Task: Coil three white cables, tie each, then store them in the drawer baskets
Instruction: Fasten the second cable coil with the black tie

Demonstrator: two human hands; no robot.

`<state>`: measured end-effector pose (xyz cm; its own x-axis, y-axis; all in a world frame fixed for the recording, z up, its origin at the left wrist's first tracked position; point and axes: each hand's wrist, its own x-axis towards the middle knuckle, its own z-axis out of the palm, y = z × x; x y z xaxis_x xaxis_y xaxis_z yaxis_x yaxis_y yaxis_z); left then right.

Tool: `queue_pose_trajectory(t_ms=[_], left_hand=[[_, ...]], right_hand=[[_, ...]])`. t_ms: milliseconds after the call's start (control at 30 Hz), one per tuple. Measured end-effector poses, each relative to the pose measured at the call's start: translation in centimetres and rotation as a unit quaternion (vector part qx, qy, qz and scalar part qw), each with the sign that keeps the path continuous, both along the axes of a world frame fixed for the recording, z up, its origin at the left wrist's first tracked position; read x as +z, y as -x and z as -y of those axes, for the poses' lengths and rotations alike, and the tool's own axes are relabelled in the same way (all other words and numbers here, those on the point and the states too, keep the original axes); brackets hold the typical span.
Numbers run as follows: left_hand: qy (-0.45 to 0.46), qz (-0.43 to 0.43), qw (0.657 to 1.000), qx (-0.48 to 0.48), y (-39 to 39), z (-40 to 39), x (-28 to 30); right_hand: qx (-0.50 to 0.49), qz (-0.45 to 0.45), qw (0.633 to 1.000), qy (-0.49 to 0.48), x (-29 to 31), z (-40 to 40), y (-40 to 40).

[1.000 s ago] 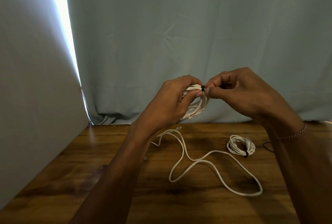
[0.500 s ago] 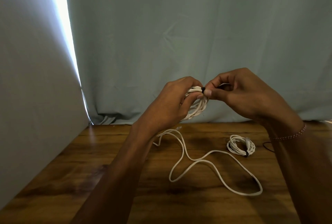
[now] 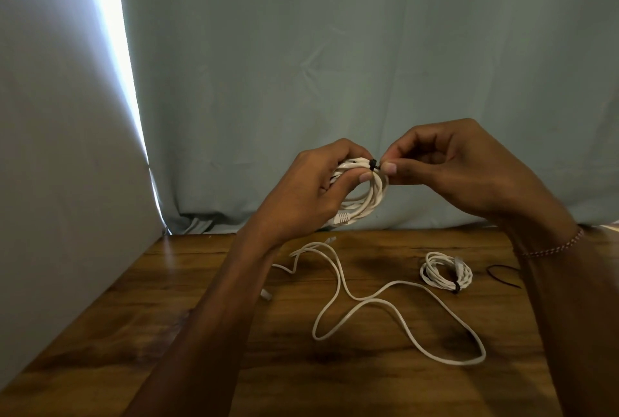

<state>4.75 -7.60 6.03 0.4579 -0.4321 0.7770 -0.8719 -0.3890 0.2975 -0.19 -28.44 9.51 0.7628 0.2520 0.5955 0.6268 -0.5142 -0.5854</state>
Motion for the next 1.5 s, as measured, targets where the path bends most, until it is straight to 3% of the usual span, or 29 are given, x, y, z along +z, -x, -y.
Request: queue_pose_trajectory(t_ms=[233, 700, 1000, 1267, 1500], left_hand=[[-0.011, -0.015, 1.0, -0.004, -0.1, 0.0, -0.1], [-0.074, -0.035, 0.997, -0.006, 0.1, 0.5, -0.2], [-0.087, -0.053, 0.995, -0.011, 0.4, 0.2, 0.1], [-0.024, -0.052, 0.998, -0.018, 0.3, -0.5, 0.3], [-0.005, -0.061, 0.998, -0.031, 0.4, -0.6, 0.4]], right_hand=[[-0.029, 0.014, 0.997, 0.066, -0.2, -0.1, -0.4], [-0.018, -0.067, 0.994, 0.09, 0.2, 0.3, -0.2], [-0.003, -0.034, 0.995, 0.094, 0.2, 0.4, -0.4], [0.009, 0.038, 0.999, 0.017, 0.1, -0.3, -0.3], [0.043, 0.007, 0.999, -0.01, -0.1, 0.2, -0.8]])
